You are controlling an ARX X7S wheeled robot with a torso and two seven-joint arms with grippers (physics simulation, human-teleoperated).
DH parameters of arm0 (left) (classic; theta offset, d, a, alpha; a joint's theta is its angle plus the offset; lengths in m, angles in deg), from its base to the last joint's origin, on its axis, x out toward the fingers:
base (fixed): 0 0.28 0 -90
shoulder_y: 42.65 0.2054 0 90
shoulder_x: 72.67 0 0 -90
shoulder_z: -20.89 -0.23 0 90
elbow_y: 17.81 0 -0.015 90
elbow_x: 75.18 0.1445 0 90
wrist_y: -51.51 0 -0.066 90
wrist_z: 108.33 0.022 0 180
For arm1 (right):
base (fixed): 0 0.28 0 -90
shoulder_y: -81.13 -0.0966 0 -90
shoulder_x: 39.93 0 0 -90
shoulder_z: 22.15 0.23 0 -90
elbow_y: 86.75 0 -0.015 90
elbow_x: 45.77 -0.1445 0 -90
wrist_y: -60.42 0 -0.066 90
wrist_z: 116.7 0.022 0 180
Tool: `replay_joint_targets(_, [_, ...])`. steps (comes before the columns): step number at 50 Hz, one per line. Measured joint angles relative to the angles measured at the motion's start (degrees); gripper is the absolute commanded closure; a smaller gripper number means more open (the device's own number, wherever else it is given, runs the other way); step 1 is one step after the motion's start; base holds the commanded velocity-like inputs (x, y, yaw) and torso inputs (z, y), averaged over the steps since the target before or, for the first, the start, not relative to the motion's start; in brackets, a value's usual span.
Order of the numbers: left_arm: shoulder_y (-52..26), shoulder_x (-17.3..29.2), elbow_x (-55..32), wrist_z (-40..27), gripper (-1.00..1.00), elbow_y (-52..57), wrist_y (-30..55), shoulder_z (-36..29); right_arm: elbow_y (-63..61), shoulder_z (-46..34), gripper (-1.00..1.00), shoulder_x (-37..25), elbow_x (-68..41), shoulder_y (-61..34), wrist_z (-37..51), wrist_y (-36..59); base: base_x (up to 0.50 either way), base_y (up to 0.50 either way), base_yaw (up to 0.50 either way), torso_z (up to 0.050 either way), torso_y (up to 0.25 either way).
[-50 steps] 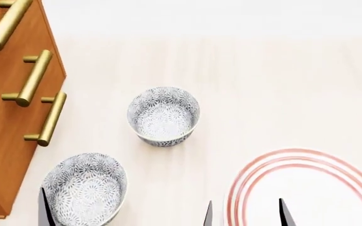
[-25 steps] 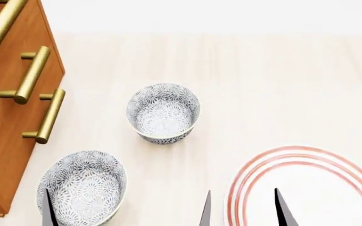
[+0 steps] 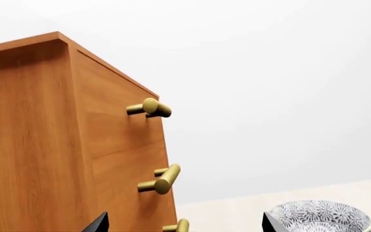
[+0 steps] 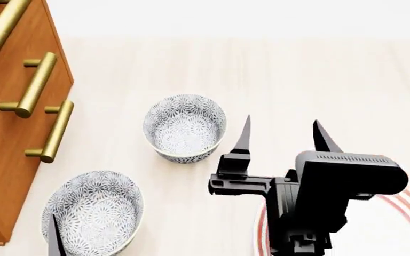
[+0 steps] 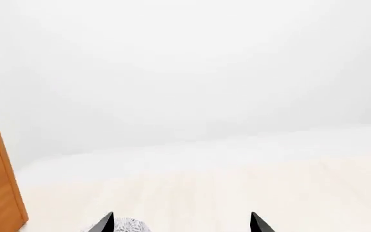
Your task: Pick up the bowl and put it in the front on the plate.
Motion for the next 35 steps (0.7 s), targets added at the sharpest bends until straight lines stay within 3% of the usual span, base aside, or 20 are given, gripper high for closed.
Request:
replay_joint_targets(12, [-0.1, 0.3, -0.3, -0.2, -1.0, 0.0, 0.4, -0.4, 8.0, 0.3, -1.0, 1.3, -6.2, -13.3, -0.7, 12.4, 0.0, 0.0, 0.0, 0.0, 0.0])
replay_joint_targets(35, [-0.5, 0.7, -0.9, -0.6, -1.0, -0.6, 1.6, -1.2, 29.5, 1.0, -1.0, 5.9, -12.8, -29.6, -2.5, 24.0, 0.0, 0.0, 0.0, 0.0, 0.0])
